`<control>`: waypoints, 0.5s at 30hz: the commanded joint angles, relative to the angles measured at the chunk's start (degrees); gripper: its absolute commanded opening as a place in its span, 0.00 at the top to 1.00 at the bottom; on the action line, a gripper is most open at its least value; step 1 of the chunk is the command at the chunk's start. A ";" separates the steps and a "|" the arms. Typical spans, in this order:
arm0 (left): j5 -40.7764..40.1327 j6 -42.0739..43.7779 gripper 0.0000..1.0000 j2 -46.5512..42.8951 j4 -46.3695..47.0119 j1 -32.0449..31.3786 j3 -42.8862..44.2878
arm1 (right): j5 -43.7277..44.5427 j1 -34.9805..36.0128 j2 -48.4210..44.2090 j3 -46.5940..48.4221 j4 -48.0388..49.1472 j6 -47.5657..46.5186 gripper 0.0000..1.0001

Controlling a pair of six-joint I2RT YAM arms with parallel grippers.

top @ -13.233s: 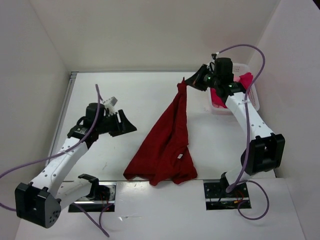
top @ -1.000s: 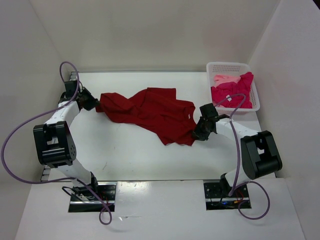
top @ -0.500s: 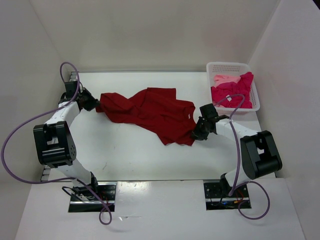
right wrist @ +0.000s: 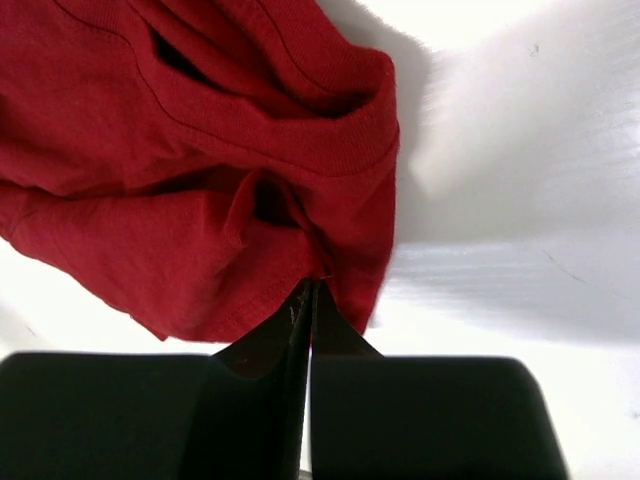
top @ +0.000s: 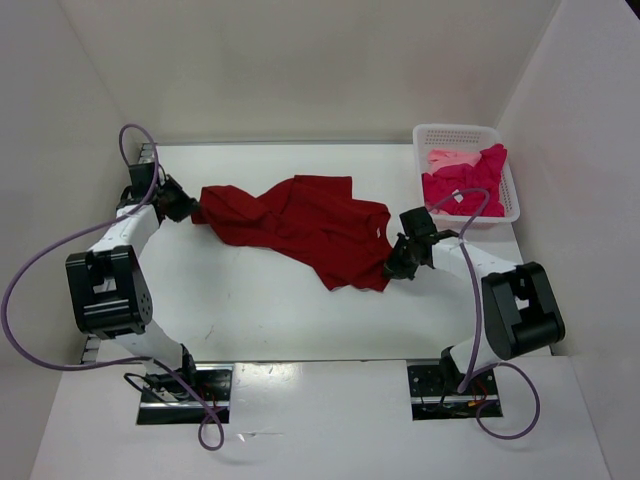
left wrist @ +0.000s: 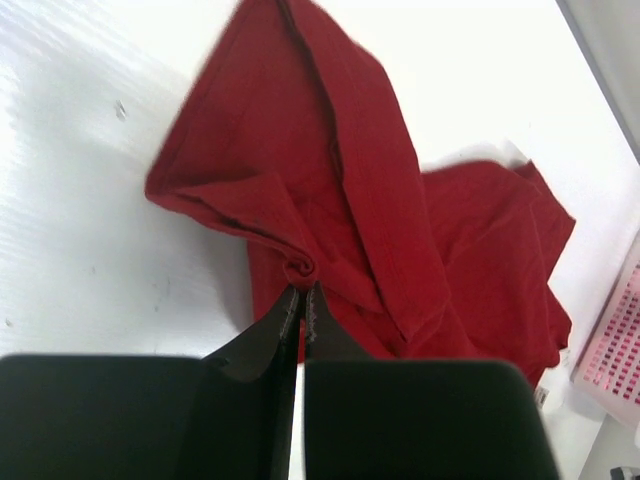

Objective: Fold and stack the t-shirts
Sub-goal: Flatten out the tshirt

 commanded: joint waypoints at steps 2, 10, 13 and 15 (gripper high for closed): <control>0.32 -1.34 0.97 -6.35 0.65 -4.96 -3.01 | 3.91 0.77 -7.29 7.62 -6.04 -0.96 1.00; 5.84 -4.23 0.98 -22.13 -8.97 -8.14 4.12 | 10.30 0.78 -17.55 41.60 -24.25 -6.38 1.00; 6.99 -6.27 0.98 -28.60 -12.42 -7.85 10.85 | 11.70 0.78 -19.37 51.28 -25.58 -7.66 1.00; 7.78 -7.23 1.00 -30.72 -14.60 -7.33 15.98 | 13.05 0.78 -19.89 59.53 -26.38 -8.86 1.00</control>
